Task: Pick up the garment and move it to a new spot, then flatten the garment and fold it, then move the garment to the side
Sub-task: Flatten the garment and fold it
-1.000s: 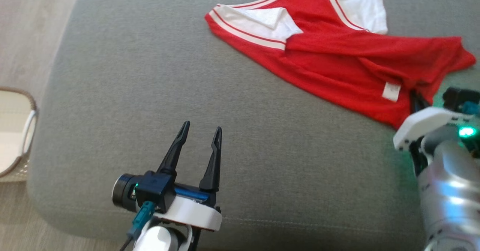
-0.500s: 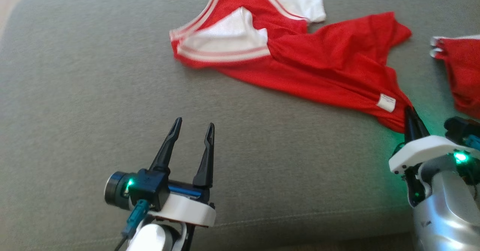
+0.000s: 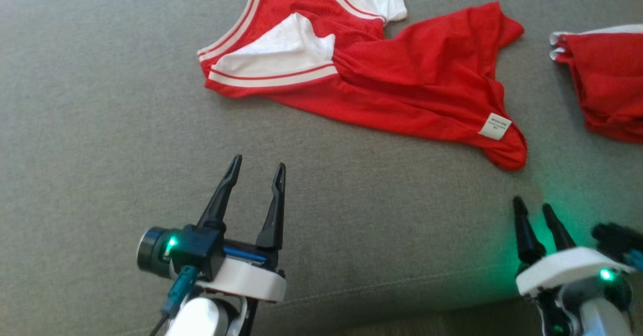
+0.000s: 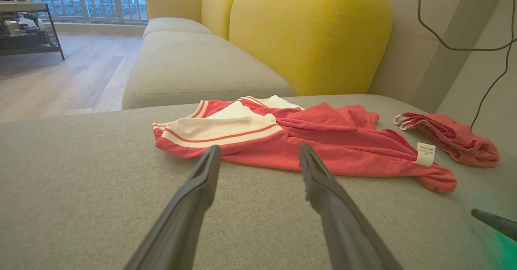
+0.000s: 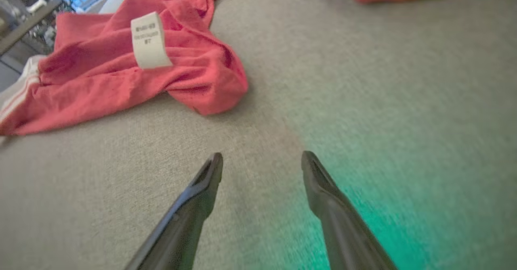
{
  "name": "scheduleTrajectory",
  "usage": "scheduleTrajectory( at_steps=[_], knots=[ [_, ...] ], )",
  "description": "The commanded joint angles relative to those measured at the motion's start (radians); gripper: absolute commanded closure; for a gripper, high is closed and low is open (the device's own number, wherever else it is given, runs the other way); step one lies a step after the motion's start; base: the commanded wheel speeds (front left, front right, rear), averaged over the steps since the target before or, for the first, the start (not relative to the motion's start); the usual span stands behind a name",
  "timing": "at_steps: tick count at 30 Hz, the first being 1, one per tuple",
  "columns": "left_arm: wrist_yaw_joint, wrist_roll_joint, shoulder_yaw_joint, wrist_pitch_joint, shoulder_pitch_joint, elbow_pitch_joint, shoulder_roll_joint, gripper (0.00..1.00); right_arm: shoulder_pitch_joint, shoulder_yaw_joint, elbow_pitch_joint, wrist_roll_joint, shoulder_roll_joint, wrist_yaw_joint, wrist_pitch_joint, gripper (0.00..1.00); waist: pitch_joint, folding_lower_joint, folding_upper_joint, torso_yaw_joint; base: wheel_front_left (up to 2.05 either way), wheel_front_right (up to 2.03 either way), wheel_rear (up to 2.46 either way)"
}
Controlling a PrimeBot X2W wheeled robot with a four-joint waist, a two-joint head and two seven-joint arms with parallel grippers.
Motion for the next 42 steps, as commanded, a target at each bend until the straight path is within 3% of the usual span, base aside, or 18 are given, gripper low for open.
scheduleTrajectory(
  at_steps=[1,5,10,19,25,26,27,29,30,36,42],
  knots=[
    [-0.001,0.010,0.033,-0.006,-0.034,-0.038,-0.005,0.00,-0.013,0.031,-0.063,0.054,-0.004,0.000,-0.005,0.00,0.008,0.0000,0.0000,-0.007,0.00,0.00,0.00],
    [-0.008,0.012,0.029,-0.006,-0.041,-0.033,-0.006,0.00,-0.003,0.040,-0.112,0.181,-0.004,0.000,-0.009,0.00,0.013,0.0000,0.0000,-0.014,0.00,0.00,0.00],
    [-0.013,0.020,0.025,-0.006,-0.052,-0.028,-0.006,0.00,-0.063,0.023,-0.070,0.202,-0.004,0.000,0.015,0.00,0.015,0.0000,0.0000,-0.004,0.00,0.00,0.00],
    [-0.008,0.014,0.010,-0.006,-0.050,-0.025,-0.007,0.00,-0.204,-0.073,0.146,0.080,-0.004,0.000,-0.001,0.00,0.000,0.0000,0.0000,0.046,0.00,0.00,0.00],
    [0.000,0.009,0.003,-0.006,-0.046,-0.027,-0.007,0.00,-0.270,-0.040,0.289,-0.006,-0.004,0.000,0.011,0.00,-0.005,0.0000,0.0000,0.068,0.00,0.00,0.00],
    [0.000,0.008,0.002,-0.006,-0.046,-0.028,-0.007,0.00,-0.276,-0.035,0.309,-0.010,-0.004,0.000,0.012,0.03,-0.005,0.0000,0.0000,0.071,0.00,0.00,0.00],
    [0.000,0.007,0.000,-0.006,-0.046,-0.028,-0.007,0.00,-0.281,-0.029,0.329,-0.013,-0.004,0.000,0.017,0.23,-0.006,0.0000,0.0000,0.073,0.00,0.00,0.00],
    [0.001,0.006,-0.001,-0.006,-0.046,-0.028,-0.007,0.00,-0.285,-0.016,0.362,-0.006,-0.004,0.000,0.022,0.81,-0.007,0.0000,0.0000,0.076,0.00,0.00,0.00],
    [0.002,0.005,-0.002,-0.006,-0.046,-0.028,-0.007,0.00,-0.283,-0.009,0.373,-0.004,-0.004,0.000,0.020,1.00,-0.008,0.0000,0.0000,0.077,0.00,0.00,0.00],
    [0.013,0.005,0.015,-0.006,-0.042,-0.034,-0.007,0.00,-0.242,-0.053,0.334,-0.056,-0.004,0.000,-0.057,1.00,-0.016,0.0000,0.0000,0.055,0.00,0.00,0.00],
    [0.010,0.021,0.036,-0.006,-0.043,-0.039,0.003,0.00,-0.170,-0.182,0.122,-0.154,-0.004,0.000,-0.030,1.00,-0.025,0.0000,0.0000,0.001,0.00,0.00,0.00]
  ],
)
